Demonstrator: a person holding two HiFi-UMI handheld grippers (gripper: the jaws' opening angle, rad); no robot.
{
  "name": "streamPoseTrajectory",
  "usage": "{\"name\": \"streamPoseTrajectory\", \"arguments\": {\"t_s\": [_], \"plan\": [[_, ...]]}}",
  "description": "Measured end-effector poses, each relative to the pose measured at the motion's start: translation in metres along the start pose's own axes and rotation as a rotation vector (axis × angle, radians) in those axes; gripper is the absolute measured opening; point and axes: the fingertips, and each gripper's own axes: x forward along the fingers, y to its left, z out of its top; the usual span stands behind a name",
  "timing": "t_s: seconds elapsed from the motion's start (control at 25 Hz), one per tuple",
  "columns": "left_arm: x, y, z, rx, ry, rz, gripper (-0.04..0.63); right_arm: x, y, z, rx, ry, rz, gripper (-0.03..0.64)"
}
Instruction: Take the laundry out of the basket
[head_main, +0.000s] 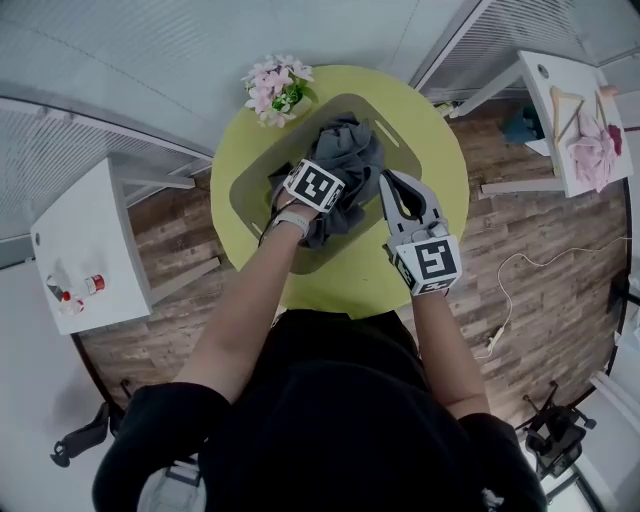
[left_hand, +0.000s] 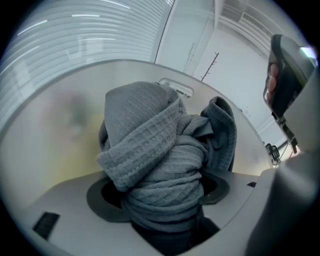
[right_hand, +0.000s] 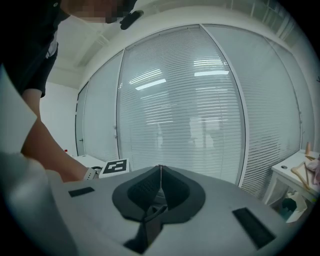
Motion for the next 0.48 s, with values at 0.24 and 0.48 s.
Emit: {"name": "streamPoseTrajectory", "arguments": {"t_s": [0.24,0.48], "plan": [[-0.032,-0.008,0.009,0.119,-0.012,0.02,0.36,-0.012,0.007,0.015,0.003,-0.06,-0.071,0.023],[-0.059,-0.024,0.018,0.193,-0.037,0.006,0.361,-0.018,0.013,0.026,0.007,-0.098,-0.11,0.023]]}}
